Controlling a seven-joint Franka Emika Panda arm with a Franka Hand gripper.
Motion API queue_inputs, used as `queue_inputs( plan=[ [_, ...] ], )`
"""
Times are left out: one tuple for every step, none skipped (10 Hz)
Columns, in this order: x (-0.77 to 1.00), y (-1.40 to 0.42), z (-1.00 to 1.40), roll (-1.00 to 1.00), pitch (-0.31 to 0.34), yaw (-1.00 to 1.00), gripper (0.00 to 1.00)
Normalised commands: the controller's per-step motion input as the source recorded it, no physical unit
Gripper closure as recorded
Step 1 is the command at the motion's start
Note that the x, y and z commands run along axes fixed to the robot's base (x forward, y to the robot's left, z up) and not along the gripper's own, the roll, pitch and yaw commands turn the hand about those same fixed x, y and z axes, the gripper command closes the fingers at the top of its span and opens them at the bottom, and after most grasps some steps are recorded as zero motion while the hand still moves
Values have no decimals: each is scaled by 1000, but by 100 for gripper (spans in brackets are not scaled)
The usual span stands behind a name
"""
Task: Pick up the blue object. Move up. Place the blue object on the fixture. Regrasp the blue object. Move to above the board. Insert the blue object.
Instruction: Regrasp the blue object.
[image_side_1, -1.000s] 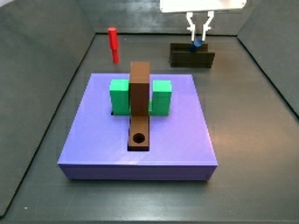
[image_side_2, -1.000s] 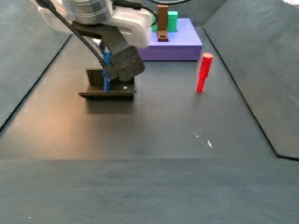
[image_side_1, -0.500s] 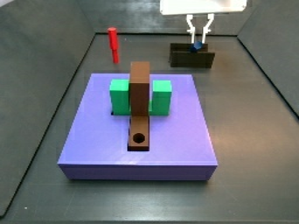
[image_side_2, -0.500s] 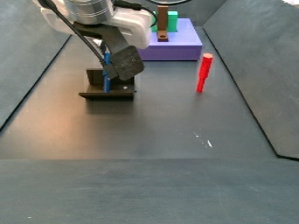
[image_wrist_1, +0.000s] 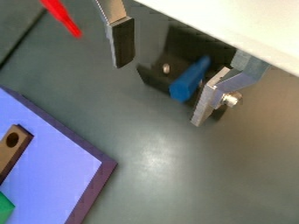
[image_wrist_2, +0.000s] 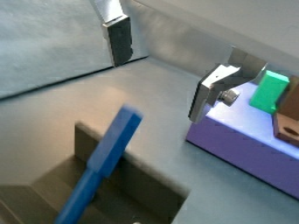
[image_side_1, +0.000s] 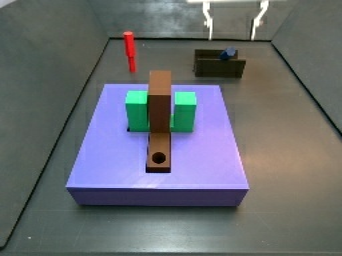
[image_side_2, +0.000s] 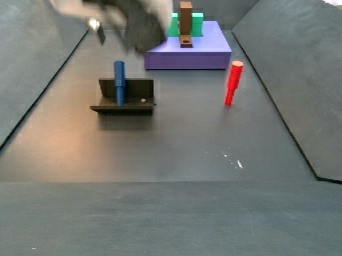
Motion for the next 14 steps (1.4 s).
queue_inputs(
  plan=[
    [-43, -43, 191, 1000, 17, 440, 0],
    [0, 0, 0, 1000, 86, 454, 0],
    [0, 0, 0, 1000, 37, 437, 0],
    [9, 0, 0, 1000, 29, 429, 0],
    [54, 0, 0, 1000, 34, 420, 0],
    [60, 0, 0, 1000, 31, 420, 0],
    [86, 0, 3, 1000, 0, 420, 0],
    [123, 0, 29, 1000, -60, 414, 0],
    [171, 0, 57, 1000, -123, 417, 0],
    [311, -29, 100, 1000, -180, 369, 0],
    [343, -63, 83, 1000, -106, 243, 0],
    [280, -103, 54, 1000, 0, 83, 0],
    [249, -134, 17, 1000, 9, 0, 0],
    [226, -289, -111, 1000, 109, 0, 0]
  ],
)
